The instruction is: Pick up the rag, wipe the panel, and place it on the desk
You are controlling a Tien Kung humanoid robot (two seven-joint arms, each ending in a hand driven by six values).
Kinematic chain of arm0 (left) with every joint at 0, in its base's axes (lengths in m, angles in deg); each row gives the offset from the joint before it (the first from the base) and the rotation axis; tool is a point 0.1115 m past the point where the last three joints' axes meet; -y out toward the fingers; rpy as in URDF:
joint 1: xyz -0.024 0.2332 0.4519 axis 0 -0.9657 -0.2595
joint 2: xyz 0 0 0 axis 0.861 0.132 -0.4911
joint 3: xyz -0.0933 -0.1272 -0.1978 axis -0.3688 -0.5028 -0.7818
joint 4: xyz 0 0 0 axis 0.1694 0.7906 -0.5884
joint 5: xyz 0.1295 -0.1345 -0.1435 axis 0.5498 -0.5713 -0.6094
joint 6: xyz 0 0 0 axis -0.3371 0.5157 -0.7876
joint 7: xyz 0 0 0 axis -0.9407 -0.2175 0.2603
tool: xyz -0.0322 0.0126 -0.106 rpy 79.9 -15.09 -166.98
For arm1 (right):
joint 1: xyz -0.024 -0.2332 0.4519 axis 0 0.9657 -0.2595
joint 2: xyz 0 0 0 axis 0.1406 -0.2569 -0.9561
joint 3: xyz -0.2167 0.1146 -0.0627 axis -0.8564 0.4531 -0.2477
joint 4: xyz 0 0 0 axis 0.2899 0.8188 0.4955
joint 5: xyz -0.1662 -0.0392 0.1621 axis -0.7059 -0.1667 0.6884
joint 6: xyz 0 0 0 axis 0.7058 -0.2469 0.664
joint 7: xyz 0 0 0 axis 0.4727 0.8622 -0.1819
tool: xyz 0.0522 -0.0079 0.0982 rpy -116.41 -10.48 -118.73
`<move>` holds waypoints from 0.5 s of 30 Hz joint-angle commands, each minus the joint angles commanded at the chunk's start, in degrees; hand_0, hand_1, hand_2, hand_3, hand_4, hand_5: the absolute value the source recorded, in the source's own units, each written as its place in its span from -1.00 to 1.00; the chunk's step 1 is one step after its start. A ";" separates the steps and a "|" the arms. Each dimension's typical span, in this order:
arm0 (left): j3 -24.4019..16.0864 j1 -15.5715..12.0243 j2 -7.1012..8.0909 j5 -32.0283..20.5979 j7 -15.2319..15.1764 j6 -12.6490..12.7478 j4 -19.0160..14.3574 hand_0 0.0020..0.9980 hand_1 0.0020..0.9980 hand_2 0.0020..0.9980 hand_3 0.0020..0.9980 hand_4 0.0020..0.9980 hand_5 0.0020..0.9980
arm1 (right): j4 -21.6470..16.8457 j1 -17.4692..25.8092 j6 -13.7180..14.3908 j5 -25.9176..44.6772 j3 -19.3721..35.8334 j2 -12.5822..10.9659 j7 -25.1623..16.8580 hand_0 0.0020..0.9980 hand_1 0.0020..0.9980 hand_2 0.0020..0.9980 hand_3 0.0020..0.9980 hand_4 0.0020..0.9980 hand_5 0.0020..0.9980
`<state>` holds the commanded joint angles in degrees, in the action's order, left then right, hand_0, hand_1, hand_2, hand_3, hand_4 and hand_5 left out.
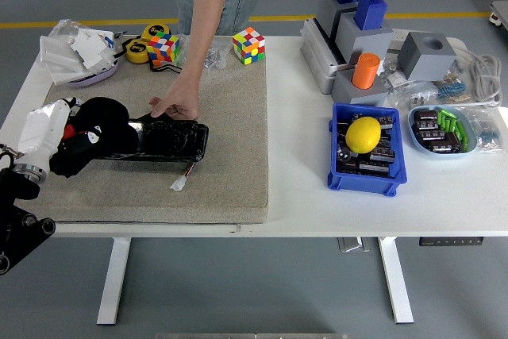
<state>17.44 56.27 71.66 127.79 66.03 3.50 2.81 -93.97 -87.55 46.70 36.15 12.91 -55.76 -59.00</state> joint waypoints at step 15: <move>4.70 1.72 -2.18 1.14 0.67 0.00 -5.72 -0.61 -0.77 -0.39 0.15 0.04 -0.60 | 0.13 -0.12 0.02 0.05 -0.22 0.04 -0.22 0.48 0.30 0.39 0.23 0.99 0.17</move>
<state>22.14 57.99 69.47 128.94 66.70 3.50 -2.91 -93.84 -87.67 46.71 36.21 12.69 -55.72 -59.22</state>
